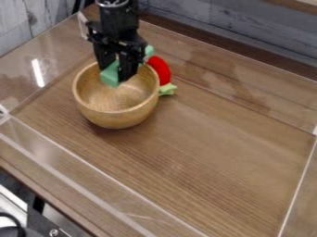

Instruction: Put the green block in the brown bowl

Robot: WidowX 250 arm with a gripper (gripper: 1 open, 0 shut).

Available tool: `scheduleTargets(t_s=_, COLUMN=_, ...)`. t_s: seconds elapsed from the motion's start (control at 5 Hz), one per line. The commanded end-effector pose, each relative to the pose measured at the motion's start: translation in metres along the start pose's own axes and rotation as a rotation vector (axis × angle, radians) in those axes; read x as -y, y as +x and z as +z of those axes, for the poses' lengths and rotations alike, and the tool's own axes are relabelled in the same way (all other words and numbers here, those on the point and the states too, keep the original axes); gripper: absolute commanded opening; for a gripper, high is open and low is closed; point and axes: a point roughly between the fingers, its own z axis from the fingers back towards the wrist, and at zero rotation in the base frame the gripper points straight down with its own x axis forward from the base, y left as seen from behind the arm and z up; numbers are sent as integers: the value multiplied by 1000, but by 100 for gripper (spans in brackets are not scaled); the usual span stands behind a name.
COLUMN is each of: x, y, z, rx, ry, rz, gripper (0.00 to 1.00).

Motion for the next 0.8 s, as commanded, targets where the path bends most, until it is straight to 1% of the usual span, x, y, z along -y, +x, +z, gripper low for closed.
scheduleTargets(t_s=0.0, x=-8, y=0, z=1, rx=22, ry=21, rz=2, gripper=0)
scheduleTargets(t_s=0.4, x=-11, y=-3, z=-15, rx=-2, ry=25, rz=-2, gripper=0)
scheduleTargets(t_s=0.6, x=-11, y=-4, z=-19, rx=-8, ry=23, rz=0, gripper=0)
